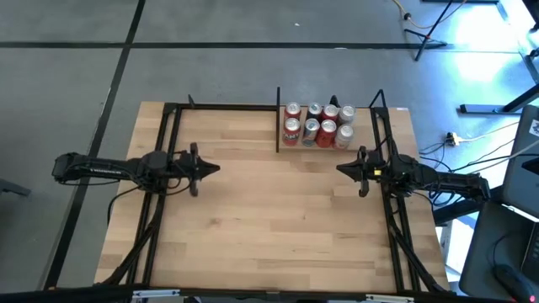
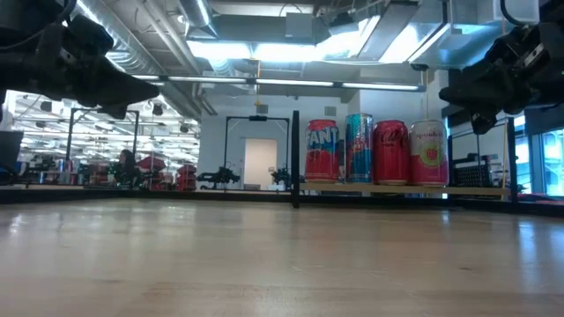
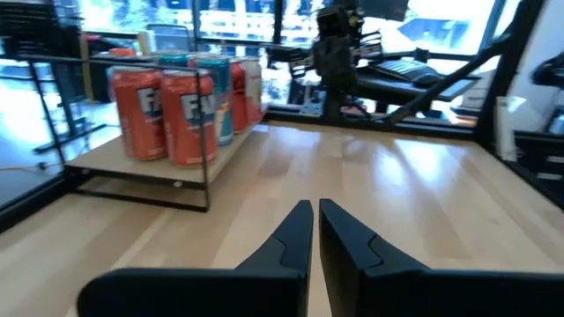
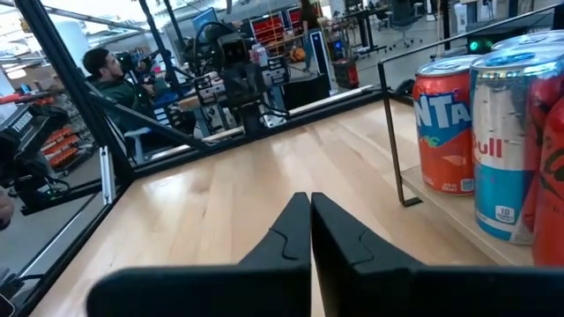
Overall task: Place canned beverage on shelf
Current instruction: Return to Home Position
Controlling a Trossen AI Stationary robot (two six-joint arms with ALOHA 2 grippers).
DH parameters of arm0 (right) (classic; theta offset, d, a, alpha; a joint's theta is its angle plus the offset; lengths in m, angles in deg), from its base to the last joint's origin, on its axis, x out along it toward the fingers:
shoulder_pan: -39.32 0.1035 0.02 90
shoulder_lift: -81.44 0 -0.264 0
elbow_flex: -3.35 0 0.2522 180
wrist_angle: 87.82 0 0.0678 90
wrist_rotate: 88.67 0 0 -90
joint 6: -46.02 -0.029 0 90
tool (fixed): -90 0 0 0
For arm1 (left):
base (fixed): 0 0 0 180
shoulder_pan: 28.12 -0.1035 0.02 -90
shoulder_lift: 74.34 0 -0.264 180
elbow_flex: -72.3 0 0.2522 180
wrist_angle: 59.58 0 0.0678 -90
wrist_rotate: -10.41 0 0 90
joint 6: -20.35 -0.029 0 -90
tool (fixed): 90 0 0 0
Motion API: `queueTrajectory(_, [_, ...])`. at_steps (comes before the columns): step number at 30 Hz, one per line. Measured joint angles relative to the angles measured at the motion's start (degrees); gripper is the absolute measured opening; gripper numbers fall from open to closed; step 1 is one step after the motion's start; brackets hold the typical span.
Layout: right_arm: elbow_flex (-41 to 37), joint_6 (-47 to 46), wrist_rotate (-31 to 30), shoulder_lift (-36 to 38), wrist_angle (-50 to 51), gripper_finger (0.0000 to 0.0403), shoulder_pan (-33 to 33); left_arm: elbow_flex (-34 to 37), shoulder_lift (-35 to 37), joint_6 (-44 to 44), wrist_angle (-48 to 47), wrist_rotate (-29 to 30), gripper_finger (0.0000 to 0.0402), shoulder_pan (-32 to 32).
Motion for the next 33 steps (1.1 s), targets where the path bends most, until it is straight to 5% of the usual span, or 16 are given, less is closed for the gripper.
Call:
queueTrajectory(7, [0.00,-0.02,0.00,0.00,0.04,0.0001,0.00,0.00,-0.28,2.33,-0.58,4.26,0.0011,0.00])
queueTrajectory(33, [0.00,-0.02,-0.02,0.00,0.17,0.0001,-0.02,0.00,-0.28,2.11,-0.44,4.34,0.0011,0.00])
